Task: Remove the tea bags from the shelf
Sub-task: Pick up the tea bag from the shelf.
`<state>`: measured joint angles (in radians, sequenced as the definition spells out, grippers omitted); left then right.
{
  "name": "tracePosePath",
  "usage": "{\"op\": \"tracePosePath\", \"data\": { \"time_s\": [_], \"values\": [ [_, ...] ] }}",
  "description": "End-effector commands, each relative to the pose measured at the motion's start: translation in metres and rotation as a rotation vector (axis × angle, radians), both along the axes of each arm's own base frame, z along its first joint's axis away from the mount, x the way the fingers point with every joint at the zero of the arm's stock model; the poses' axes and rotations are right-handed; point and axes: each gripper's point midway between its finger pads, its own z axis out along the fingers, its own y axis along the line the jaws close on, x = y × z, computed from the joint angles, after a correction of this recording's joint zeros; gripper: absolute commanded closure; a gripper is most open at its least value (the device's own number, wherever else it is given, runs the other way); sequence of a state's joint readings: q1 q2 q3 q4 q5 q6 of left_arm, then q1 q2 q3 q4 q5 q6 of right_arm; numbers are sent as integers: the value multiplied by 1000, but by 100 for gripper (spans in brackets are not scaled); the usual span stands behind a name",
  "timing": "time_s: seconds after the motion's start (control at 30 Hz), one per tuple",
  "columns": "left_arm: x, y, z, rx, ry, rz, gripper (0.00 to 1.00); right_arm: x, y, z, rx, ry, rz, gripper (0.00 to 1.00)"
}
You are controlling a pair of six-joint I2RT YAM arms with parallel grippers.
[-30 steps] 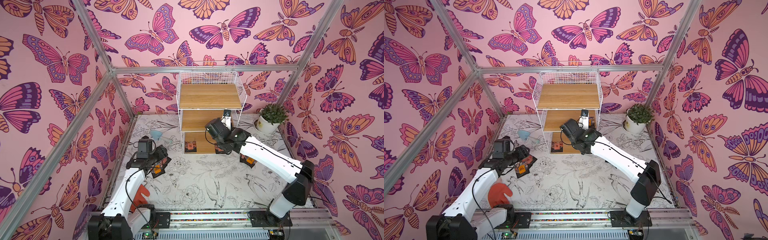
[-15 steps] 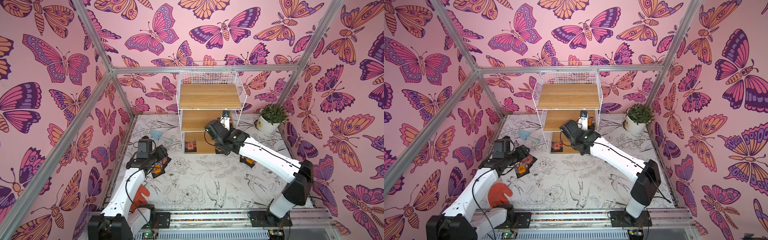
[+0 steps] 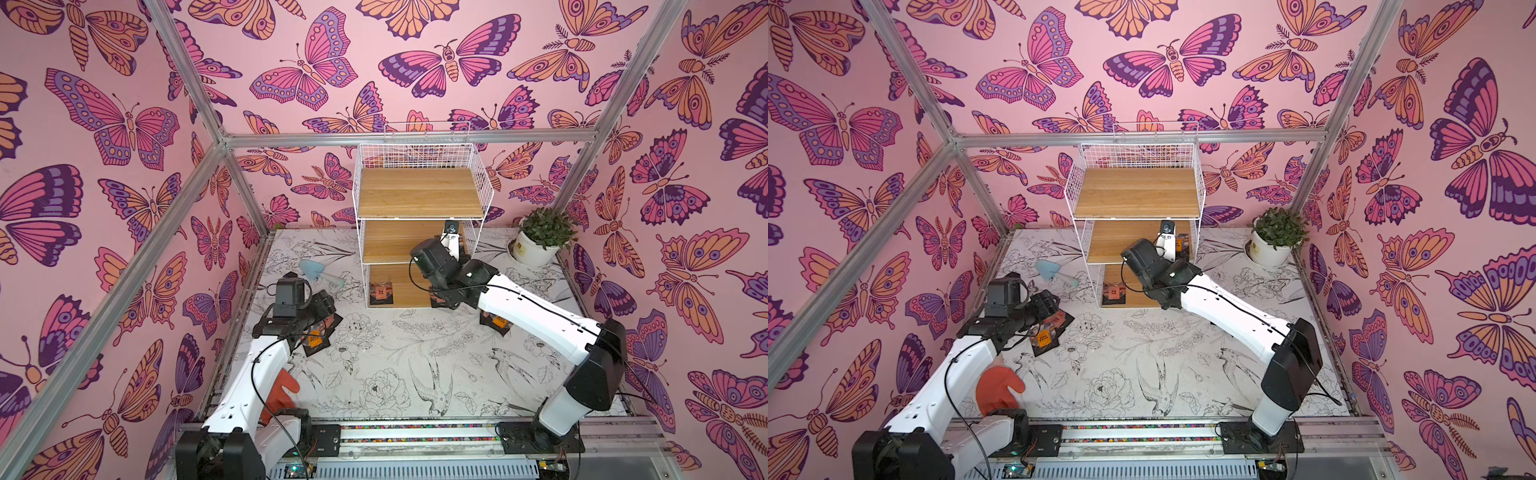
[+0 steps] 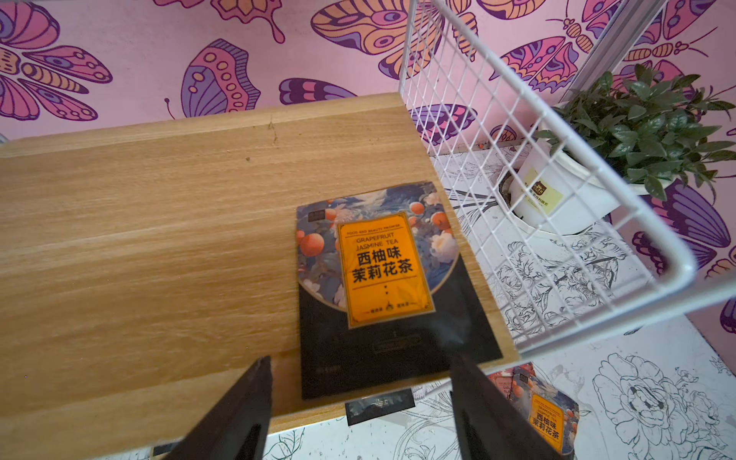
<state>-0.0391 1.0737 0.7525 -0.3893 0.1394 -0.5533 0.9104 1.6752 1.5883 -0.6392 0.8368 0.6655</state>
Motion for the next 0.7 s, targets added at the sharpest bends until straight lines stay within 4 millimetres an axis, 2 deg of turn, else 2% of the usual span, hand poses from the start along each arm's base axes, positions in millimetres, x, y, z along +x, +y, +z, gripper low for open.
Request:
{"op": "tracePosePath", "data": {
  "time_s": [0.0,0.2,0.67],
  "values": [
    [-2,1,-6,4,2,-10,24,1,-6,7,-12,-22,-9,26],
    [-2,1,-6,4,3,-9,24,3,-8,8,-32,-31,-17,26],
    [-3,2,-7,5,4,-7,24,10,-7,-9,-51,-6,-9,25]
  ]
}}
